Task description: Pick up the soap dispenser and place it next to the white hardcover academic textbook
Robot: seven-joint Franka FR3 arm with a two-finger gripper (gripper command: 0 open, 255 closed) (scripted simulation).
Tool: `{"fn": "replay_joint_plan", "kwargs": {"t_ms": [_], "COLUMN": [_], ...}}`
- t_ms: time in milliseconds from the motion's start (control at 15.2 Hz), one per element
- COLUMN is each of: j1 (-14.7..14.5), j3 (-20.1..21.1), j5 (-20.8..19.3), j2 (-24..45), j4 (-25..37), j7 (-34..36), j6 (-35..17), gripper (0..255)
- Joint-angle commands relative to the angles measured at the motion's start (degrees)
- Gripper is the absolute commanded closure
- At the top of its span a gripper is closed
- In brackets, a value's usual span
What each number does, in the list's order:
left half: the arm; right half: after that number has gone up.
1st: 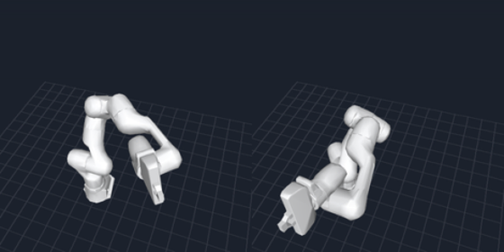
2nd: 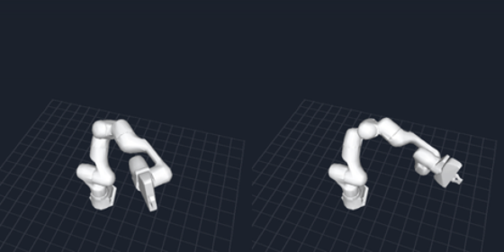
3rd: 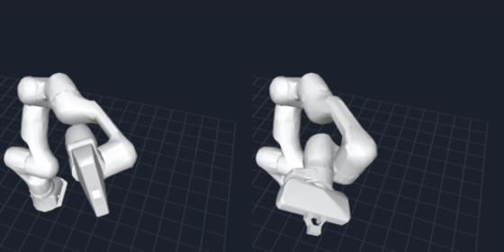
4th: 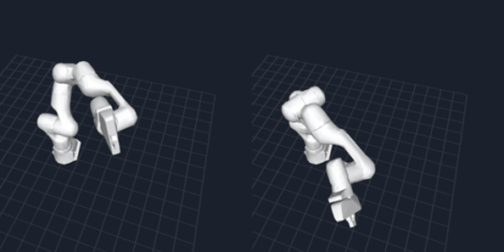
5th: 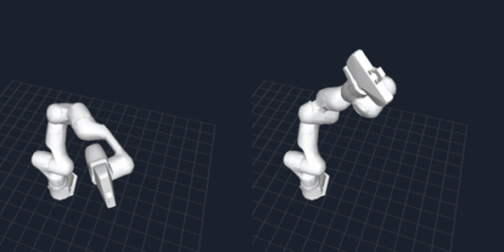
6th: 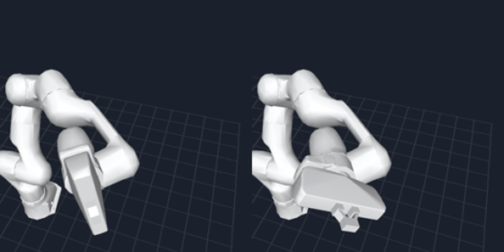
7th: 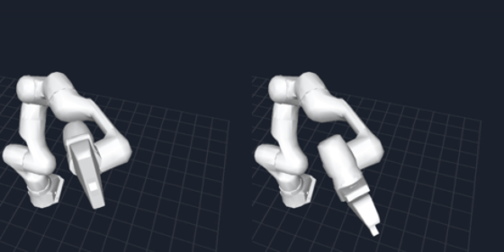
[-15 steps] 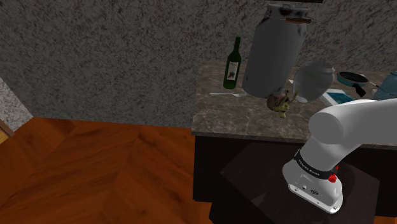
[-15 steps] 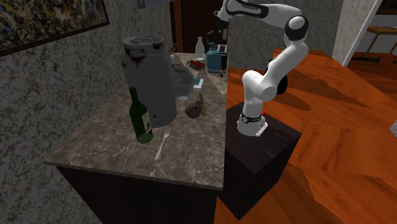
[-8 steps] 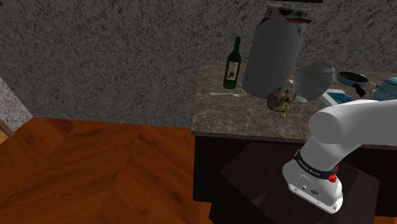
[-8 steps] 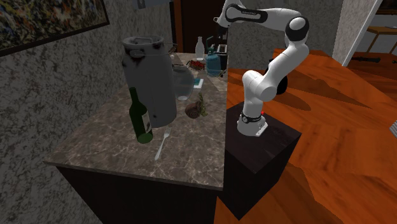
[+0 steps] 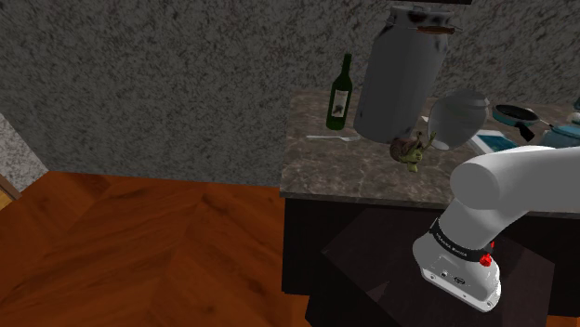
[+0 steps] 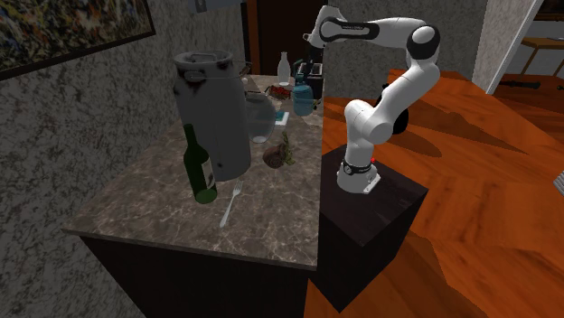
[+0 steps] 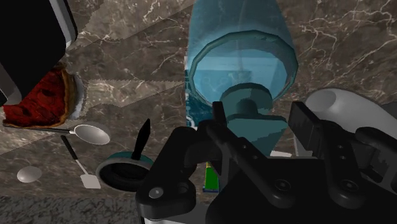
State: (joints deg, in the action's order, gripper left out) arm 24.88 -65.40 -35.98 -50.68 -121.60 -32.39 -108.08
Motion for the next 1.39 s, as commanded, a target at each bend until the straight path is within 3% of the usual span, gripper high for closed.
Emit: {"fn": "replay_joint_plan", "kwargs": {"t_ms": [0,462,990,1056,1320], "j1": [0.1,0.1,0.1,0.1,0.1], "j3": [-0.9,-4.2,-4.4,-4.4,-4.4], "j5": [-0.7,-3.0,-3.2,-3.2,-3.2], "j2": [-0.2,-0.7,-0.7,-0.7,-0.7], "j4": [-1.2,-5.1,-5.3,-5.3,-5.3], "j7": [0.1,0.4,0.4,0.4,0.4], "j6": [-1.3,-5.8,-6.0,-6.0,-6.0], "gripper": [255,255,255,0,0]}}
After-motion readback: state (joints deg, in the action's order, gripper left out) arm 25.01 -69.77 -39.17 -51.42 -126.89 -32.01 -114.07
